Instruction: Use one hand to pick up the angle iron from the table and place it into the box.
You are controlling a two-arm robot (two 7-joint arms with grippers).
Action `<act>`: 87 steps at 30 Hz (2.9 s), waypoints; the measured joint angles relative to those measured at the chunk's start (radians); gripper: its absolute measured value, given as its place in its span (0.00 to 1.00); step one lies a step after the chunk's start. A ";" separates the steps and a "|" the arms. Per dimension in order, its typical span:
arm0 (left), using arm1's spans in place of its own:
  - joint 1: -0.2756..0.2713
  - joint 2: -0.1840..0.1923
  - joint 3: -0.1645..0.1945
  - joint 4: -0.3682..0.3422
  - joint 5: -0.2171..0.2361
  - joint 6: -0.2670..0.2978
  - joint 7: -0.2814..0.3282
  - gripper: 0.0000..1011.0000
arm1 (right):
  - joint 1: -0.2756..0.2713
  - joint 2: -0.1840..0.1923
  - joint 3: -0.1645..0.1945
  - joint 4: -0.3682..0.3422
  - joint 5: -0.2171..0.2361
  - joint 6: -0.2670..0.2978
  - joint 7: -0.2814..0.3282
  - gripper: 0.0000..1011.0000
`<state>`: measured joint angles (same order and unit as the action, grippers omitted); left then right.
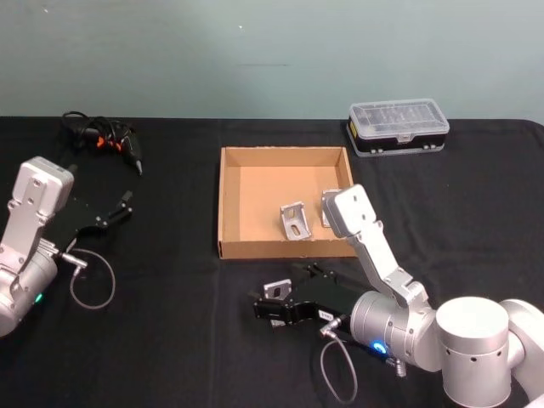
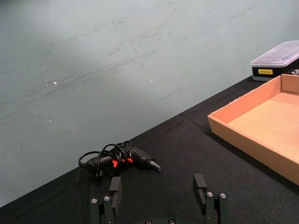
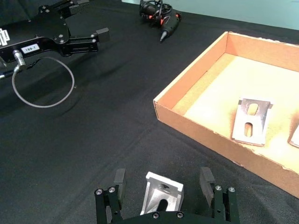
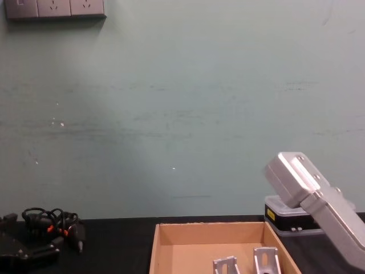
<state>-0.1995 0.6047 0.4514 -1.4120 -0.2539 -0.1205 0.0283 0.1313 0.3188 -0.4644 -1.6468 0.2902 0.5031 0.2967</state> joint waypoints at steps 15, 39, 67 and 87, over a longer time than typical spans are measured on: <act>0.000 0.000 0.000 0.000 0.000 0.000 0.000 0.99 | -0.006 0.001 0.003 -0.001 -0.013 0.003 0.010 0.83; 0.000 0.000 0.000 0.000 0.000 0.000 0.000 0.99 | -0.019 0.008 0.007 -0.025 -0.031 -0.015 0.024 0.15; 0.000 0.000 0.000 0.000 0.000 0.000 0.000 0.99 | -0.057 0.046 0.074 -0.158 -0.015 -0.053 0.011 0.03; 0.000 0.000 0.000 0.000 0.000 0.000 0.000 0.99 | 0.099 0.024 0.096 -0.098 -0.085 -0.113 -0.009 0.03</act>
<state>-0.1995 0.6046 0.4513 -1.4120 -0.2539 -0.1205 0.0283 0.2306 0.3426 -0.3687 -1.7447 0.2051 0.3905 0.2876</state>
